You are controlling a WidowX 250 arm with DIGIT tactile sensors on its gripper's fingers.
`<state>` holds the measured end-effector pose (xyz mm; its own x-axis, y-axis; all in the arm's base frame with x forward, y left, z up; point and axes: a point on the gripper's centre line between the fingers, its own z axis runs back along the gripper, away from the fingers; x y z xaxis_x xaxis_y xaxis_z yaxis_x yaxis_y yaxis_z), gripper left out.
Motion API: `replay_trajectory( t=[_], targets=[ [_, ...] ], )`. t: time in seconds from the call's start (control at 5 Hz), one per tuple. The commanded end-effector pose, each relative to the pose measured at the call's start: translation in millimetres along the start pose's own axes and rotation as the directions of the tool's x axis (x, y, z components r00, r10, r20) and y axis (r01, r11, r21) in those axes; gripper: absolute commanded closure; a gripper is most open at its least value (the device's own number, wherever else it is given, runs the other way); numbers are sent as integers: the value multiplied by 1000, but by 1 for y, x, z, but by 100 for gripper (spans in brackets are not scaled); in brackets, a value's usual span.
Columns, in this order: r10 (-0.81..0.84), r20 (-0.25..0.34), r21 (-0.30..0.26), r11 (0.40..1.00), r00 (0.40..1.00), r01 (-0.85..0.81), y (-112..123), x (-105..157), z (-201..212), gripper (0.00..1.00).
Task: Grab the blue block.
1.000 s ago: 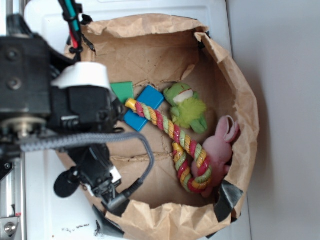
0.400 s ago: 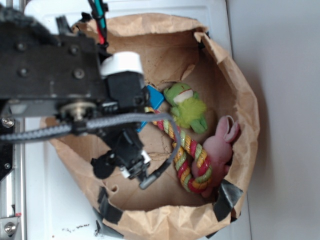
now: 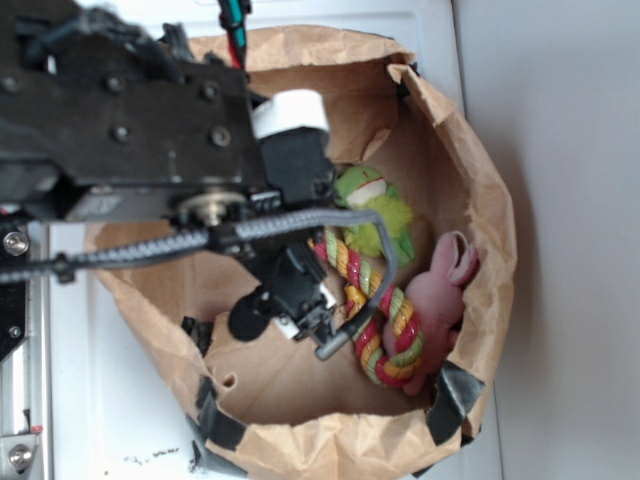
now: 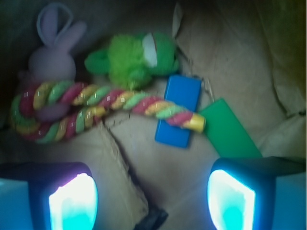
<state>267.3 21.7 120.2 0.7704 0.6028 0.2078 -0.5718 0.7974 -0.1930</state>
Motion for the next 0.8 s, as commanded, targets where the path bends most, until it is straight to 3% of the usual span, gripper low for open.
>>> replay_trajectory(
  t=[0.0,0.6],
  targets=[
    [-9,47,-43,999,999,11,10,-1,-11,0],
    [3,58,-33,999,998,-1,9,-11,-31,0]
  ],
)
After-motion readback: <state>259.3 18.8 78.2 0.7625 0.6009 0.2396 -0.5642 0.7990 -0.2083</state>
